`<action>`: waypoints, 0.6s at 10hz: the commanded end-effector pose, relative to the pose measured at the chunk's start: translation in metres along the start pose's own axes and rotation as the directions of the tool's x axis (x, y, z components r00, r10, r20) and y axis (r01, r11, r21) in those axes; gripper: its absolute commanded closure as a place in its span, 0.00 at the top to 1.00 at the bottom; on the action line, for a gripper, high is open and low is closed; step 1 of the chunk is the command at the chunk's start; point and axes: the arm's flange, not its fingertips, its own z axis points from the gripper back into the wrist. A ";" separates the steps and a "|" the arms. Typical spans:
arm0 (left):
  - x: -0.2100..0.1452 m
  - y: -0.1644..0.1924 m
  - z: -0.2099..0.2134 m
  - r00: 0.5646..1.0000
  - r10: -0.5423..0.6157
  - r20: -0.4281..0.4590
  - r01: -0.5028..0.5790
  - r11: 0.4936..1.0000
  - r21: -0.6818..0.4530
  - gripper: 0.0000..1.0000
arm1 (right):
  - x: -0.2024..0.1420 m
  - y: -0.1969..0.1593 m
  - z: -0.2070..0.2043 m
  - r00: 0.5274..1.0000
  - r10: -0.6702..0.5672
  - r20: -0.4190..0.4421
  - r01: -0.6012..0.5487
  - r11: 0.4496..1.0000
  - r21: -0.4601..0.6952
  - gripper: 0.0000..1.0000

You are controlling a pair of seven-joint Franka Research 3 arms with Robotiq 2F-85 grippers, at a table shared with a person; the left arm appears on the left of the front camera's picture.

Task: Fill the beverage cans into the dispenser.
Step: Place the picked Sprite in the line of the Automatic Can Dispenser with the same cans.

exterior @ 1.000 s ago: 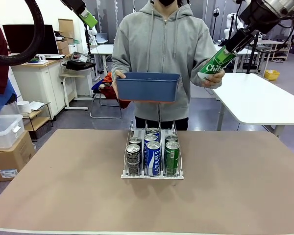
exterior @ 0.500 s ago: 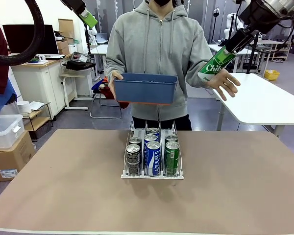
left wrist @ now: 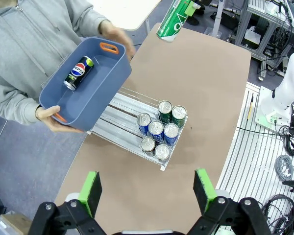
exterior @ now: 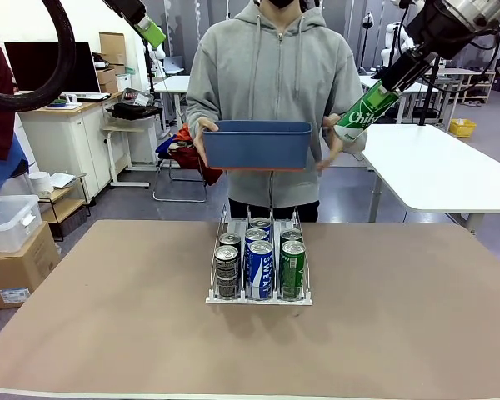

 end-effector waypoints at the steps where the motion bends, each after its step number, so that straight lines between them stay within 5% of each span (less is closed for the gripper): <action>1: -0.003 0.001 0.002 1.000 -0.006 0.007 0.006 1.000 -0.016 1.00 | -0.009 0.020 0.004 0.999 -0.045 -0.008 0.045 0.999 0.009 0.58; 3: -0.003 0.001 0.002 1.000 -0.006 0.007 0.006 1.000 -0.016 1.00 | -0.028 0.048 0.001 0.993 -0.086 -0.084 0.091 0.994 0.059 0.58; 6: -0.003 0.001 0.002 1.000 -0.006 0.007 0.006 1.000 -0.016 1.00 | -0.054 0.087 -0.026 0.962 0.040 -0.270 -0.060 0.996 -0.066 0.58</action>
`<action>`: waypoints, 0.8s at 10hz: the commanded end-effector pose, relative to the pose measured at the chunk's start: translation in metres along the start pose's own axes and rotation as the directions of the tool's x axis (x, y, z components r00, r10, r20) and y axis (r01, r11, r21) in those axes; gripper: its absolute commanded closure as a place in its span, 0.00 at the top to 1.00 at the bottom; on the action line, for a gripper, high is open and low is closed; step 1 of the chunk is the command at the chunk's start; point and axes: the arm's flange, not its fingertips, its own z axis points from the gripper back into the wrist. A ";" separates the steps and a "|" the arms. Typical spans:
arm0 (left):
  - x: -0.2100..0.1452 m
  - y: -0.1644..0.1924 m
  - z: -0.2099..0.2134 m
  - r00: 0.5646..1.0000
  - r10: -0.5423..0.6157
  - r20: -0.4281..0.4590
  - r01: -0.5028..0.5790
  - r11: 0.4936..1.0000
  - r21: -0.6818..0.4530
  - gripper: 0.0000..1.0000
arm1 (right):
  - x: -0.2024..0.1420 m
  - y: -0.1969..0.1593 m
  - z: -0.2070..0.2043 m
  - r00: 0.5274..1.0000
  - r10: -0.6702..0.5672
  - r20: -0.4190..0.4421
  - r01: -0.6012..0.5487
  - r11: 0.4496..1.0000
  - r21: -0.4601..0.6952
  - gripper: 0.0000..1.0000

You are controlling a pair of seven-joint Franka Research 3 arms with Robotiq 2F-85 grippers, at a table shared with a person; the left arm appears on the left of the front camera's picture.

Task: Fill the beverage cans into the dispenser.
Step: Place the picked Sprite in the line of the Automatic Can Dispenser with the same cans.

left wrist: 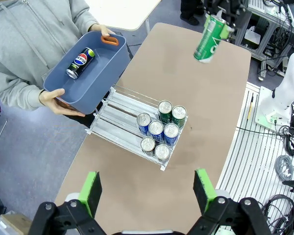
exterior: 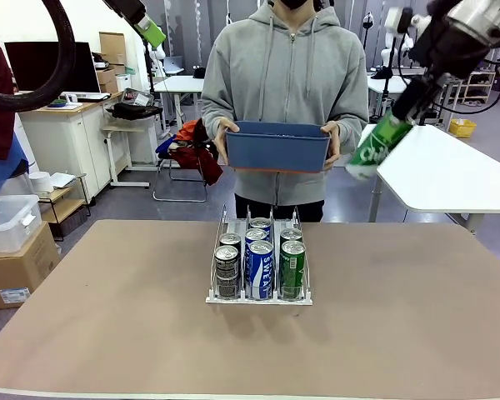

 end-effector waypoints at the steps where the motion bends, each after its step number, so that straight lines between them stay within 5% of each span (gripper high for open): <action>1: -0.003 0.001 0.002 1.000 -0.006 0.007 0.006 1.000 -0.016 1.00 | -0.005 0.024 -0.029 0.994 0.060 -0.095 -0.071 0.991 -0.109 0.58; 4: -0.003 0.001 0.002 1.000 -0.006 0.007 0.006 1.000 -0.016 1.00 | 0.009 0.038 -0.092 0.993 -0.026 -0.118 0.014 0.995 -0.103 0.58; 5: -0.003 0.001 0.002 1.000 -0.006 0.007 0.006 1.000 -0.016 1.00 | 0.015 0.036 -0.112 0.989 -0.099 -0.109 0.077 0.979 -0.187 0.58; 8: -0.003 0.001 0.002 1.000 -0.006 0.007 0.006 1.000 -0.016 1.00 | 0.008 0.039 -0.102 0.991 -0.023 -0.135 0.007 0.994 -0.113 0.58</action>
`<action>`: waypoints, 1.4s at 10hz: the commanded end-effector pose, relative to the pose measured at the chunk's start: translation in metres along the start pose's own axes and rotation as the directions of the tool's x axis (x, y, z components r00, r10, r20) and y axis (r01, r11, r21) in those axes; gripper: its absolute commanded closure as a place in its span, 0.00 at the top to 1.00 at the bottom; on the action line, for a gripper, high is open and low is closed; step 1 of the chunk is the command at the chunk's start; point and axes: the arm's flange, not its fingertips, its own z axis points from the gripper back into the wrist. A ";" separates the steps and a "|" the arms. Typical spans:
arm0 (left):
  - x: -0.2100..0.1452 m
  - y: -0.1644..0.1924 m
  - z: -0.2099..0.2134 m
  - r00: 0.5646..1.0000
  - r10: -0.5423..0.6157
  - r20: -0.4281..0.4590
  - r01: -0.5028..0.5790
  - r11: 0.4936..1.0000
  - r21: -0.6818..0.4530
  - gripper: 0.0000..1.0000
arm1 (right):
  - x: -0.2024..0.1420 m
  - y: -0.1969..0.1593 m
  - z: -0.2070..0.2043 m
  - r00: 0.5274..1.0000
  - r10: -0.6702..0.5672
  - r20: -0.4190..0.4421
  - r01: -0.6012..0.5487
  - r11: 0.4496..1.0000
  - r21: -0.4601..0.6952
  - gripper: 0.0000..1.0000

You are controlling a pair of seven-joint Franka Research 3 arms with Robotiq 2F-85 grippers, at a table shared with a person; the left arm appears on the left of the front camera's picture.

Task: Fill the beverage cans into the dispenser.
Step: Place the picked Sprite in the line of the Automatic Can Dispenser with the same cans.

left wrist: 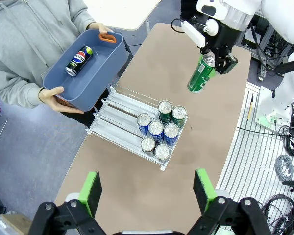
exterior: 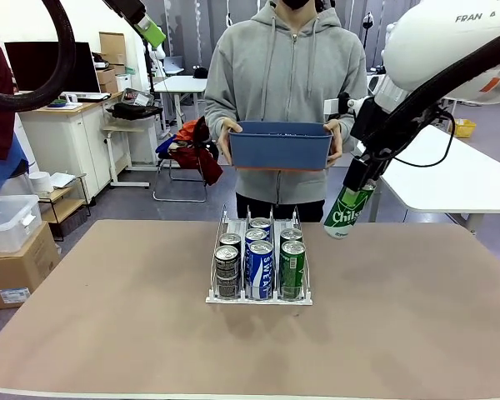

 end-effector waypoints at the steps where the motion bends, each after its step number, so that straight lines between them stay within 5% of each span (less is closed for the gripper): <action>1: -0.003 0.001 0.002 1.000 -0.006 0.007 0.006 1.000 -0.017 1.00 | -0.006 0.005 0.016 0.999 0.040 0.000 -0.040 0.999 0.012 0.58; 4: -0.003 0.001 0.002 1.000 -0.006 0.007 0.006 1.000 -0.017 1.00 | -0.005 0.006 0.010 1.000 0.016 -0.004 -0.016 1.000 0.009 0.58; 9: -0.003 0.001 0.002 1.000 -0.006 0.007 0.006 1.000 -0.017 1.00 | -0.037 0.059 -0.014 0.994 -0.089 0.057 0.088 0.996 0.021 0.58; 10: -0.003 0.001 0.002 1.000 -0.006 0.007 0.006 1.000 -0.017 1.00 | -0.042 0.070 -0.025 0.999 0.040 0.037 -0.038 0.998 -0.040 0.38; 11: -0.003 0.001 0.002 1.000 -0.006 0.007 0.006 1.000 -0.017 1.00 | -0.039 0.078 -0.034 0.997 0.069 0.025 -0.068 0.997 -0.039 0.38; 12: -0.003 0.001 0.002 1.000 -0.006 0.007 0.006 1.000 -0.017 1.00 | -0.035 0.089 -0.046 0.996 0.092 0.022 -0.091 0.995 -0.047 0.18; 13: -0.003 0.001 0.002 1.000 -0.006 0.007 0.006 1.000 -0.017 1.00 | -0.031 0.102 -0.058 0.995 0.099 0.027 -0.097 0.994 -0.059 0.38; 14: -0.003 0.001 0.002 1.000 -0.006 0.007 0.006 1.000 -0.017 1.00 | -0.028 0.107 -0.066 0.992 0.115 0.044 -0.112 0.992 -0.053 0.00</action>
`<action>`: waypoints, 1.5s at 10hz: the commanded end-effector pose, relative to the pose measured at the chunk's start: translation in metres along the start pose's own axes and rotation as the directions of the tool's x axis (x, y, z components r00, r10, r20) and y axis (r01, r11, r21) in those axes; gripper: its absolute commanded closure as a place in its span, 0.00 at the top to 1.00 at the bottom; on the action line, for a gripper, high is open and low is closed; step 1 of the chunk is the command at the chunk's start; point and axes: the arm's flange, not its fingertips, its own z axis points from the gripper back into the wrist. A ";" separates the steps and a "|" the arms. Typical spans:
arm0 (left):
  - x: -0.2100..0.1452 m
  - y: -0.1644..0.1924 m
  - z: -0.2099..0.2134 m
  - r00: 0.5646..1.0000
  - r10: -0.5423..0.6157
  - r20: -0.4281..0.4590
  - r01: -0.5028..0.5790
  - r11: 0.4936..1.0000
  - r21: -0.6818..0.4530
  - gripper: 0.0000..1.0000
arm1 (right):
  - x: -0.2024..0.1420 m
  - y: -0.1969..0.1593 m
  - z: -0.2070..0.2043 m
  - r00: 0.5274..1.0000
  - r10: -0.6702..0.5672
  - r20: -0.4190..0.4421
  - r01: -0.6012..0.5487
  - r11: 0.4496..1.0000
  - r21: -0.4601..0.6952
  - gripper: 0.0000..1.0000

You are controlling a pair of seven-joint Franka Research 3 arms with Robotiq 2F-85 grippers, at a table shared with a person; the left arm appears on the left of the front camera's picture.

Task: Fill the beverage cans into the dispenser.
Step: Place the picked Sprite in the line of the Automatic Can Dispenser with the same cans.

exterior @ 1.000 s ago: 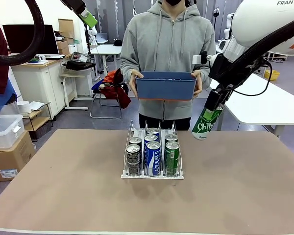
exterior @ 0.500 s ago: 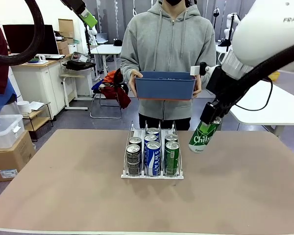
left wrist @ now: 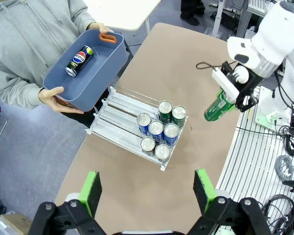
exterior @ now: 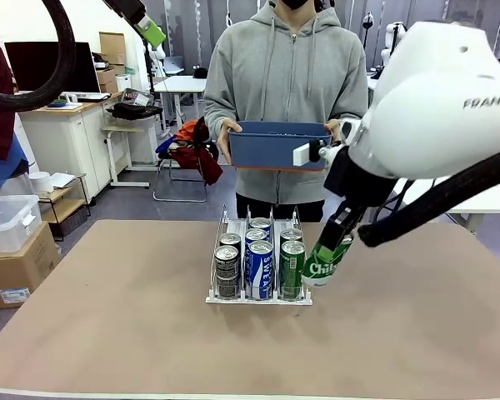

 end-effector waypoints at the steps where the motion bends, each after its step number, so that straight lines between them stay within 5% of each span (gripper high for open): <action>1: -0.003 0.001 0.002 1.000 -0.006 0.007 0.006 1.000 -0.017 1.00 | 0.011 0.005 -0.018 0.998 -0.006 0.056 0.006 1.000 -0.002 0.18; 2: -0.003 0.001 0.002 1.000 -0.006 0.007 0.006 1.000 -0.017 1.00 | 0.018 0.009 -0.028 0.998 -0.027 0.063 0.024 0.999 0.049 0.00; 3: -0.003 0.001 0.002 1.000 -0.006 0.007 0.006 1.000 -0.017 1.00 | 0.024 0.004 -0.037 0.995 -0.092 0.027 0.090 0.994 0.069 0.02; 5: -0.003 0.001 0.002 1.000 -0.006 0.007 0.006 1.000 -0.017 1.00 | 0.010 0.008 -0.019 1.000 0.009 0.024 -0.009 1.000 0.010 0.02; 6: -0.003 0.001 0.002 1.000 -0.006 0.007 0.006 1.000 -0.017 1.00 | 0.015 0.005 -0.036 1.000 -0.020 0.008 0.020 0.999 0.033 0.58; 15: -0.003 0.001 0.002 1.000 -0.006 0.007 0.006 1.000 -0.017 1.00 | 0.054 -0.048 -0.079 0.989 -0.145 0.004 0.146 0.988 -0.041 0.58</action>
